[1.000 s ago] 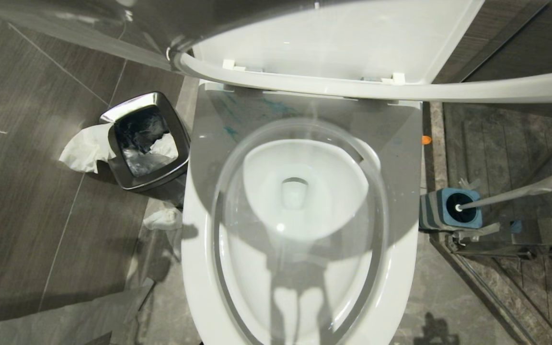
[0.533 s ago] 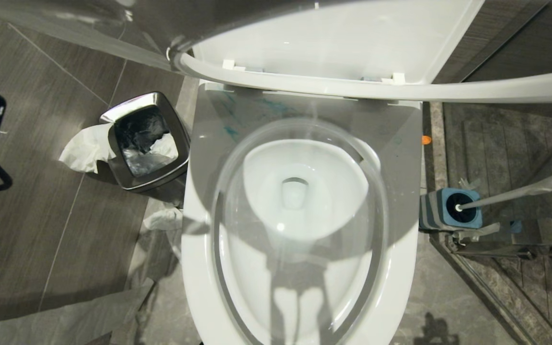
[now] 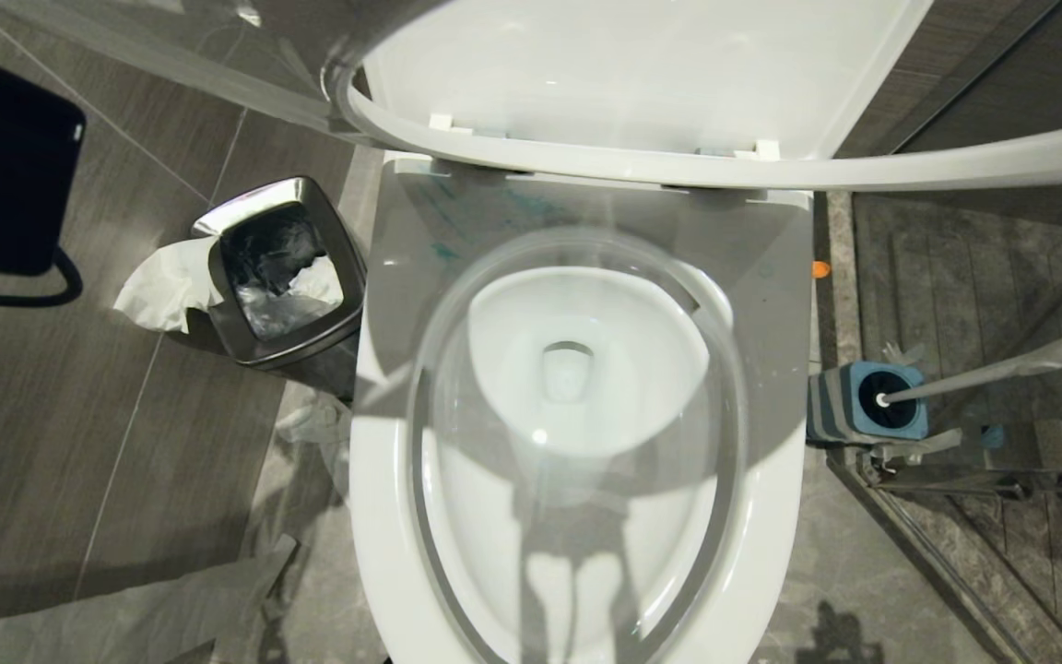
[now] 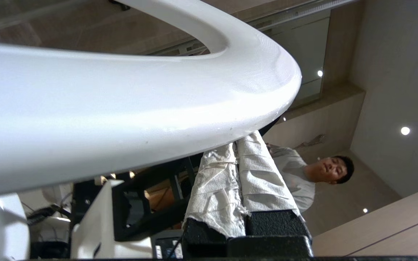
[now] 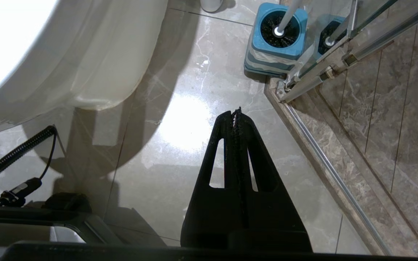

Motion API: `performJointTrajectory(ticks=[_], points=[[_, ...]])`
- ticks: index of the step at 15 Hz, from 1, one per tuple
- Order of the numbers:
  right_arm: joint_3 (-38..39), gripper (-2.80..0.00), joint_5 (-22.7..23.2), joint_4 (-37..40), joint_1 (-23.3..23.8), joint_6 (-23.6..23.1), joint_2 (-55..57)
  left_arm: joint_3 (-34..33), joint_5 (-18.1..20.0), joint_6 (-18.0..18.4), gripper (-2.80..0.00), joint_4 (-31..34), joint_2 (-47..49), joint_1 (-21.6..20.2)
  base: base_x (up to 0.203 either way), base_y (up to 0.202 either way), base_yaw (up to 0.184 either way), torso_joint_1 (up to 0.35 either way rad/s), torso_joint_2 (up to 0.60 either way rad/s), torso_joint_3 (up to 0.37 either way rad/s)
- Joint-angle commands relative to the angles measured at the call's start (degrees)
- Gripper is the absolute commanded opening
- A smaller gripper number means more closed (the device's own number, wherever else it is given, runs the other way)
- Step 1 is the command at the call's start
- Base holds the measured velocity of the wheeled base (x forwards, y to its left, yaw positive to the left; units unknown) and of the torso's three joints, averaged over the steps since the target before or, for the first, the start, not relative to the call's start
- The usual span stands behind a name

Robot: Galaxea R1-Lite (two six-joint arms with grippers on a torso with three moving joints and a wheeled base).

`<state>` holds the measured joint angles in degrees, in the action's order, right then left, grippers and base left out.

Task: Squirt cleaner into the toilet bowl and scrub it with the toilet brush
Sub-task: Close the toilet lid

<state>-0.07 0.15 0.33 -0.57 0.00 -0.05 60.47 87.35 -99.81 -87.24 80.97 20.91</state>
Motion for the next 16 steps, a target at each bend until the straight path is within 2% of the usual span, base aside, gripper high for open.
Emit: performJointTrajectory(ticks=[1,4,16], points=[[0.0,-2.8,0.0,0.0,0.0,0.0,0.0,3.3,0.3,0.1,-2.8,-0.4,2.6,0.1,0.0,0.0,0.0,0.0,0.0,0.0],[0.0,-2.8,0.0,0.0,0.0,0.0,0.0,4.2,0.3,1.2,-2.8,-0.4,3.1,0.2,0.0,0.0,0.0,0.0,0.0,0.0],[0.0,-2.8,0.0,0.0,0.0,0.0,0.0,4.5,0.3,1.3,-2.8,-0.4,2.0,-0.2,0.0,0.0,0.0,0.0,0.0,0.0]])
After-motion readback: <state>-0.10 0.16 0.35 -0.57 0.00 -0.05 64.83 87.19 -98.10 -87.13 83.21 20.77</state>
